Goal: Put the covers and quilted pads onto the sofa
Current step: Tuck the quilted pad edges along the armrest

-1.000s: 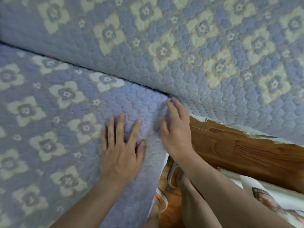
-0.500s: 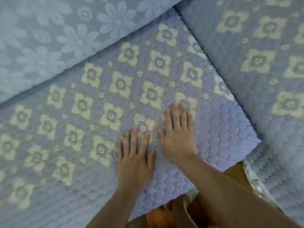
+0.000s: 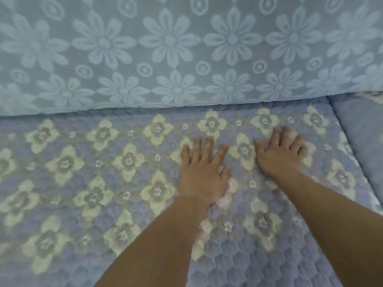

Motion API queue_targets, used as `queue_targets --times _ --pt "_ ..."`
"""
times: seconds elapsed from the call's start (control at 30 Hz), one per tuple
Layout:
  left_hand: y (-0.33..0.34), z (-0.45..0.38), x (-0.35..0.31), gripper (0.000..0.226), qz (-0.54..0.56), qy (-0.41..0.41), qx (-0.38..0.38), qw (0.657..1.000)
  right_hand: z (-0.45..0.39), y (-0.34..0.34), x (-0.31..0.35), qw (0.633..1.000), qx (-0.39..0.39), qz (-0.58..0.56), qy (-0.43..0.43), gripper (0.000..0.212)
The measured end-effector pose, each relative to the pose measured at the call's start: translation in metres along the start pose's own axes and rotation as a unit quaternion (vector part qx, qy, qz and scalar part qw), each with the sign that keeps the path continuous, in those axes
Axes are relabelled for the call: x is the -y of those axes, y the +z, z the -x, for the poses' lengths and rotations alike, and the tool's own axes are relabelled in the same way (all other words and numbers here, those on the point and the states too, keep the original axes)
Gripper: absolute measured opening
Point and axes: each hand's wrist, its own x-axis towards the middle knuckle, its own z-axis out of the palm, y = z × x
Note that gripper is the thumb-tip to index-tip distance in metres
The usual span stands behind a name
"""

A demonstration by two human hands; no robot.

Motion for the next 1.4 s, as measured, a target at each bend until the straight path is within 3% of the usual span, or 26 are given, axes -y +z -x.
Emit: queue_targets --times 0.1,0.2,0.3,0.5,0.63,0.73,0.77,0.83,0.93,1.03,1.13,1.2,1.27,1.4 --pt "0.004 0.012 0.066 0.066 0.025 -0.055 -0.035 0.998 0.03 0.028 0.087 0.995 -0.036 0.044 -0.084 0.075" --pt "0.004 0.056 0.18 0.066 0.023 -0.136 -0.027 0.99 0.09 0.054 0.199 0.975 -0.029 0.052 -0.213 0.075" --pt "-0.006 0.104 0.278 0.065 -0.014 -0.15 -0.029 0.988 0.153 0.085 0.301 0.952 0.001 0.06 -0.301 0.074" --pt "-0.02 0.196 0.446 0.062 0.02 -0.266 -0.041 0.963 0.225 0.122 0.436 0.96 0.001 0.023 -0.28 0.069" --pt "-0.027 0.27 0.528 0.061 0.014 -0.38 0.042 0.924 0.239 0.12 0.476 0.943 0.016 0.065 -0.326 0.067" --pt "-0.048 0.26 0.498 0.062 0.039 -0.425 0.084 0.901 0.268 0.095 0.468 0.892 0.095 0.059 -0.439 0.063" --pt "-0.054 0.252 0.469 0.063 0.044 -0.405 0.075 0.91 0.28 0.084 0.452 0.88 0.115 0.03 -0.46 0.06" --pt "-0.057 0.244 0.386 0.063 0.046 -0.308 0.002 0.95 0.302 0.068 0.398 0.891 0.091 -0.037 -0.443 0.054" --pt "-0.041 0.251 0.234 0.06 0.102 -0.172 -0.074 0.977 0.304 0.065 0.265 0.951 0.007 -0.092 -0.294 0.052" --pt "-0.01 0.25 0.091 0.062 0.162 -0.062 -0.022 0.985 0.277 0.063 0.098 0.991 -0.041 -0.03 -0.121 0.061" --pt "0.026 0.243 0.0 0.062 0.139 0.045 0.049 0.988 0.254 0.059 -0.024 0.999 -0.049 -0.012 0.001 0.071" --pt "0.046 0.246 -0.015 0.06 0.108 0.078 0.051 0.99 0.254 0.071 -0.048 0.999 -0.036 -0.006 0.035 0.076" --pt "0.056 0.261 0.008 0.059 0.103 0.073 0.024 0.992 0.27 0.09 -0.027 0.998 -0.04 -0.013 0.05 0.078" --pt "0.059 0.312 0.142 0.062 0.046 -0.072 0.022 0.996 0.32 0.118 0.064 0.999 -0.031 -0.017 0.001 0.076"
